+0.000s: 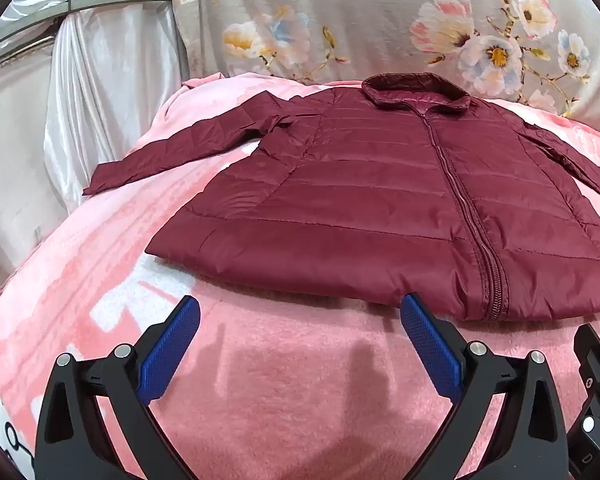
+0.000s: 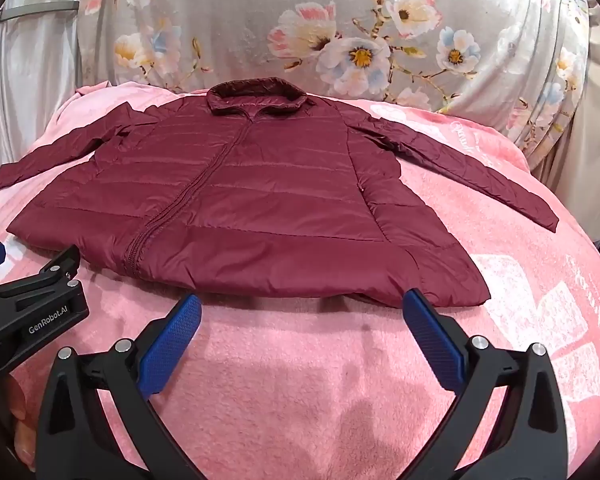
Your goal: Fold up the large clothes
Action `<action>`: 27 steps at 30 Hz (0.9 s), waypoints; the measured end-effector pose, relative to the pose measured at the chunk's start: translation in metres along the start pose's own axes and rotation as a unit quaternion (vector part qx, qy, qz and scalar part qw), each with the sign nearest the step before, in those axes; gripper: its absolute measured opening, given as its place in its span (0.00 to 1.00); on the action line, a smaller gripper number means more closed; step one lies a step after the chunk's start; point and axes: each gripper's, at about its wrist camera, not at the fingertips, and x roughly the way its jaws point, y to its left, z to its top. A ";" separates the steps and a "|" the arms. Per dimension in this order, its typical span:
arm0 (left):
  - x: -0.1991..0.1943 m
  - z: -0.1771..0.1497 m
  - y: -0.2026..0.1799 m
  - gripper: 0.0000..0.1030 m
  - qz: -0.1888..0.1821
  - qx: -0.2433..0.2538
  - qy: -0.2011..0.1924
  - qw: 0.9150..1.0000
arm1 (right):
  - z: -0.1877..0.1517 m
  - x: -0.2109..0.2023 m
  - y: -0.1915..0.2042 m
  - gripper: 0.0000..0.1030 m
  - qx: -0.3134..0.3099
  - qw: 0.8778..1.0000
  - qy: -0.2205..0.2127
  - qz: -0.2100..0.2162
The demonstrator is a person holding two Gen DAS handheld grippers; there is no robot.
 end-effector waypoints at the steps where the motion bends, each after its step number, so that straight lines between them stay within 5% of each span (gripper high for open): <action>1: 0.000 0.000 0.000 0.95 0.003 -0.001 0.001 1.000 | 0.000 0.000 0.000 0.95 0.000 1.000 0.000 0.000; 9: -0.003 -0.002 0.011 0.95 0.002 0.000 -0.005 1.000 | -0.002 0.000 0.001 0.95 -0.003 1.000 0.000 0.000; 27: -0.023 0.002 0.011 0.95 -0.002 0.013 0.048 0.999 | 0.004 -0.028 -0.001 0.95 -0.008 1.000 0.021 -0.006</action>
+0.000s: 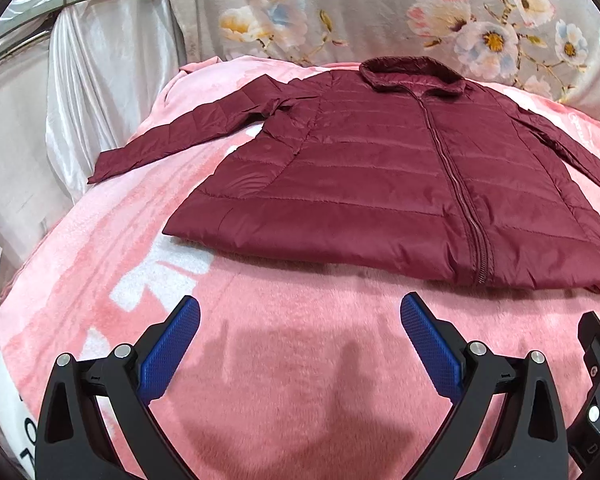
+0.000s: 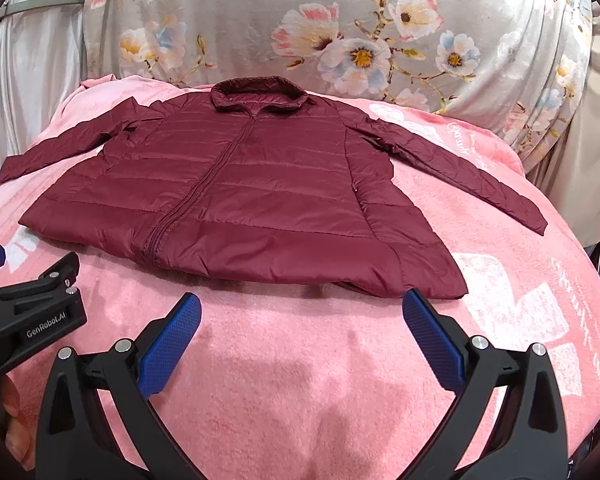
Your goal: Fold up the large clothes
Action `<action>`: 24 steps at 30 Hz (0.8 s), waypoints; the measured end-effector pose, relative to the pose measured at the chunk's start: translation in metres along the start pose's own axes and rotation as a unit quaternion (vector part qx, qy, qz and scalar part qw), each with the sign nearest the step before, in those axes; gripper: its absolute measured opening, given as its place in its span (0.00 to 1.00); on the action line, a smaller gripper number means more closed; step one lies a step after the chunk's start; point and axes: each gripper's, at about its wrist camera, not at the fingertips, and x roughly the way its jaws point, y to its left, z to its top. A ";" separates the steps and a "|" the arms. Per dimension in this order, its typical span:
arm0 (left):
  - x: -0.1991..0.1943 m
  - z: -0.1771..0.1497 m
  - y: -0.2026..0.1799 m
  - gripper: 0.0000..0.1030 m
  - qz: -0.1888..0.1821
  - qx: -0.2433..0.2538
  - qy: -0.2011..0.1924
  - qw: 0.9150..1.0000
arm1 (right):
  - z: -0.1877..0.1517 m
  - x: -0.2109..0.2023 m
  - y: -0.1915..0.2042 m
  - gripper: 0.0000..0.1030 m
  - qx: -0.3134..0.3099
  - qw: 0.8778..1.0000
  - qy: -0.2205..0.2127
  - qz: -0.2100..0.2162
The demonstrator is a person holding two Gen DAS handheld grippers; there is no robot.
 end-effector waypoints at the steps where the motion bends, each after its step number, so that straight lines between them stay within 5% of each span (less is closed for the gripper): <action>1: -0.002 0.000 0.000 0.95 -0.002 0.002 0.003 1.000 | 0.000 -0.001 0.000 0.95 0.001 1.000 0.001 0.001; 24: -0.009 -0.001 0.007 0.95 -0.017 -0.007 0.023 1.000 | -0.005 -0.008 0.004 0.96 0.001 1.000 0.009 0.014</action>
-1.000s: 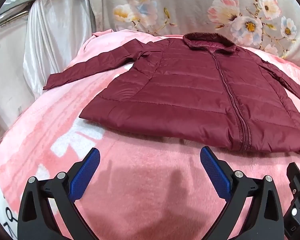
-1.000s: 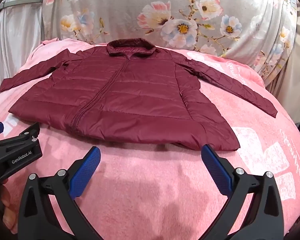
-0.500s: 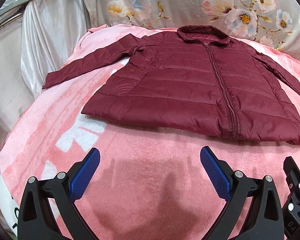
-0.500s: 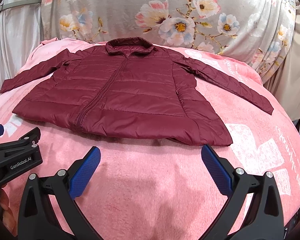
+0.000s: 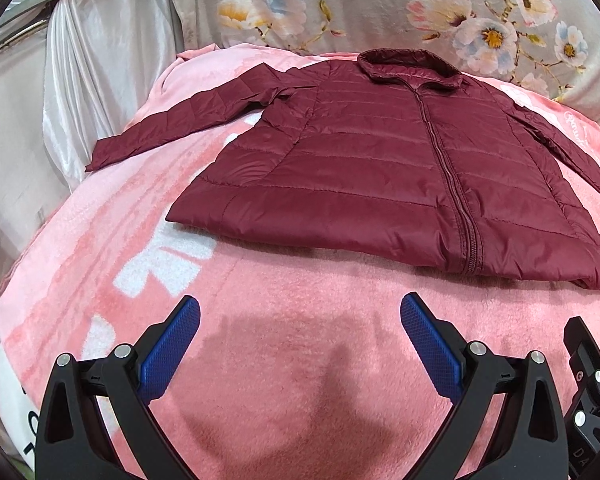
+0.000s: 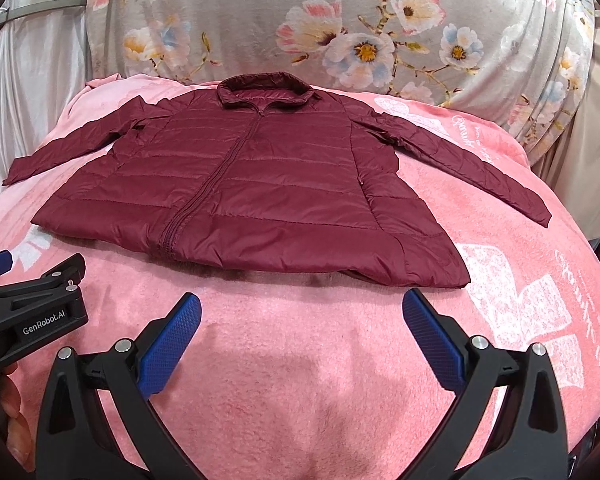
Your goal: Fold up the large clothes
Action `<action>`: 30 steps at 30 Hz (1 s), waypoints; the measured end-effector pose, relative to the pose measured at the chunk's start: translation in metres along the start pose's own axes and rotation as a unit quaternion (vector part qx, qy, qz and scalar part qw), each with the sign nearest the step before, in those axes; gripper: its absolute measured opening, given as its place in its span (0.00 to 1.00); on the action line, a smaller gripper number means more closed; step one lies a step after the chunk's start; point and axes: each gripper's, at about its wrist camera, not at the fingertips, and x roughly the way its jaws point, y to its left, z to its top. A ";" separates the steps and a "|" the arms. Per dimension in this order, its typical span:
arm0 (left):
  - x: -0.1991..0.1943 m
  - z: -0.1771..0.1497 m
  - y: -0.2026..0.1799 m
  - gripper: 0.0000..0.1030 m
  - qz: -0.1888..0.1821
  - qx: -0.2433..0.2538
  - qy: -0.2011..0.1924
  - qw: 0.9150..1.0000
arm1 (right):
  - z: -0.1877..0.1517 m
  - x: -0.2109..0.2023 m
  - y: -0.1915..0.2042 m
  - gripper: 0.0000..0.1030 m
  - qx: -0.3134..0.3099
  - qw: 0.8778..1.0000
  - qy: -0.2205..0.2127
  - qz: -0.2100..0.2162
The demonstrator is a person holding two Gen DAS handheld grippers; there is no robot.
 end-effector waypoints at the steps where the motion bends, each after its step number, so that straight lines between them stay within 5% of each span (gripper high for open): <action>1: 0.000 0.000 -0.001 0.95 0.001 -0.001 -0.001 1.000 | 0.000 0.000 0.000 0.95 -0.001 1.000 0.000 0.000; 30: -0.001 0.001 0.001 0.95 0.013 0.002 -0.007 1.000 | 0.000 -0.001 0.004 0.95 0.002 1.000 0.002 0.010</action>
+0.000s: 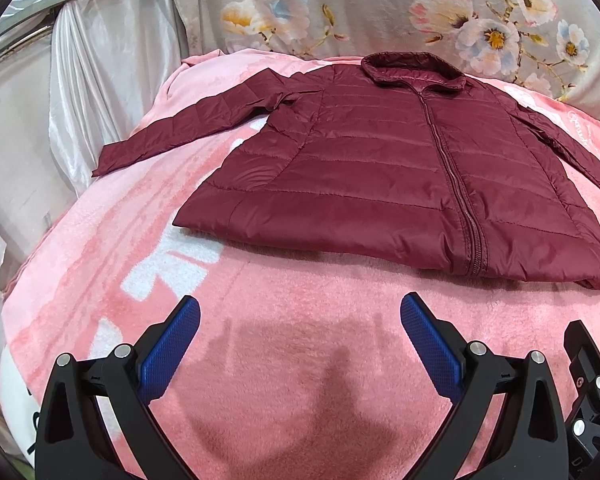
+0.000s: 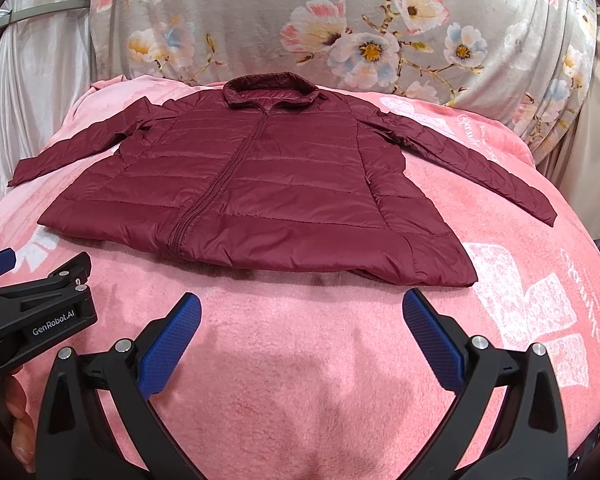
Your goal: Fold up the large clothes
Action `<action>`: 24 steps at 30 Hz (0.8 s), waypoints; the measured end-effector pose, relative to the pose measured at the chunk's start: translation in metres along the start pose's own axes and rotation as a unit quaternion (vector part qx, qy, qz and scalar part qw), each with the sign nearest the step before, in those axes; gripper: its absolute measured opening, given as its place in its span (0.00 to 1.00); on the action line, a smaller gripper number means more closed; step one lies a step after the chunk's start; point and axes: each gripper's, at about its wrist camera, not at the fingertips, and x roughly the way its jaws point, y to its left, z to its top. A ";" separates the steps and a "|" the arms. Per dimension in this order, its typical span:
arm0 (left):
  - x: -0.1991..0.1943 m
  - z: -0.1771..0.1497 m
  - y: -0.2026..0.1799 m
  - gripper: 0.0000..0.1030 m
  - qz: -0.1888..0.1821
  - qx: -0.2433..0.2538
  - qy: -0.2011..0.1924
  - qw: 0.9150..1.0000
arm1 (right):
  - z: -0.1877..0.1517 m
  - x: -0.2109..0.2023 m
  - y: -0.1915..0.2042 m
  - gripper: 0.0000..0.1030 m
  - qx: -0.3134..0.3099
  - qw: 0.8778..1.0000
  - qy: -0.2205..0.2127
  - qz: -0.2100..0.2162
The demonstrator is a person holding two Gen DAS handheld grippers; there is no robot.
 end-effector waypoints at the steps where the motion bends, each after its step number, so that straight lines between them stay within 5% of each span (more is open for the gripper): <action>1: 0.000 0.000 0.000 0.95 0.000 0.000 0.001 1.000 | 0.000 0.000 0.000 0.95 0.000 1.000 0.000 0.000; 24: 0.001 -0.001 -0.001 0.95 -0.001 -0.002 0.000 1.000 | 0.000 0.000 0.001 0.95 0.000 1.000 0.002 0.001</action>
